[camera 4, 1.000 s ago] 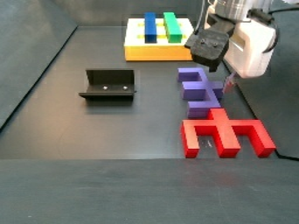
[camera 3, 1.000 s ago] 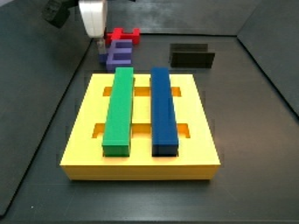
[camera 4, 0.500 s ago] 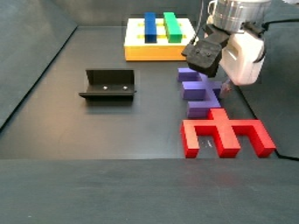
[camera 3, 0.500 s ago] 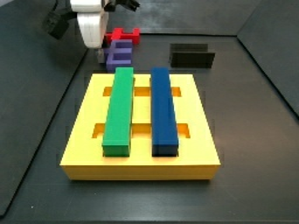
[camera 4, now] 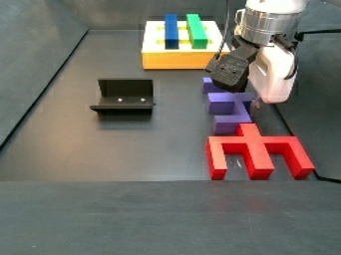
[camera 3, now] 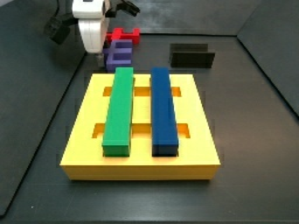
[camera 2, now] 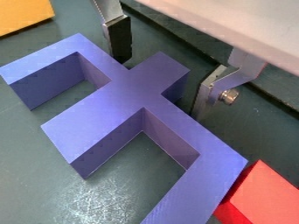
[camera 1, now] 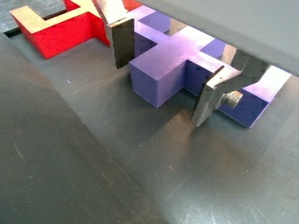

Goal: Pick up the purple object. Move up. Place the purple object on the fixture. Regrasp the purple object. Move to above the board. Insert the purple object.
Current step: Pick up the purple object.

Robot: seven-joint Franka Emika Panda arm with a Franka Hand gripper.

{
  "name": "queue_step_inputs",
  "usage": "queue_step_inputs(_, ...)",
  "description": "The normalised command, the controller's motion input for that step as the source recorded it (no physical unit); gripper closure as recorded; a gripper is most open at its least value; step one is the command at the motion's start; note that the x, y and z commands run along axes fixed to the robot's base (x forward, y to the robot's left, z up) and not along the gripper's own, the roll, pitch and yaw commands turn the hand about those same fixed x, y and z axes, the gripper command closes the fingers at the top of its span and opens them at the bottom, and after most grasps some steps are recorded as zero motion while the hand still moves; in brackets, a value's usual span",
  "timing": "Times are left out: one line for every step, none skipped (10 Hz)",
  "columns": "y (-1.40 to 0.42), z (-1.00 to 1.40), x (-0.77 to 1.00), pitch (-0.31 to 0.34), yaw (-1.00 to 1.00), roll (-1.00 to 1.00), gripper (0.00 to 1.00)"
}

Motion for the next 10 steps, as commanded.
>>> queue_step_inputs(0.00, 0.00, 0.00, 0.000, 0.00, 0.00, 1.00)
queue_step_inputs(0.00, 0.00, 0.00, 0.000, 0.00, 0.00, 1.00)
queue_step_inputs(0.00, 0.00, 0.00, 0.000, 0.00, 0.00, 1.00)
queue_step_inputs(0.00, 0.00, 0.00, 0.000, 0.00, 0.00, 1.00)
queue_step_inputs(0.00, 0.00, 0.00, 0.000, 0.00, 0.00, 1.00)
queue_step_inputs(0.00, 0.00, 0.00, 0.000, 0.00, 0.00, 1.00)
queue_step_inputs(0.00, 0.00, 0.00, 0.000, 0.00, 0.00, 1.00)
queue_step_inputs(0.00, 0.00, 0.00, 0.000, 0.00, 0.00, 1.00)
queue_step_inputs(0.00, 0.00, 0.00, 0.000, 0.00, 0.00, 1.00)
queue_step_inputs(0.00, 0.00, 0.00, 0.000, 0.00, 0.00, 1.00)
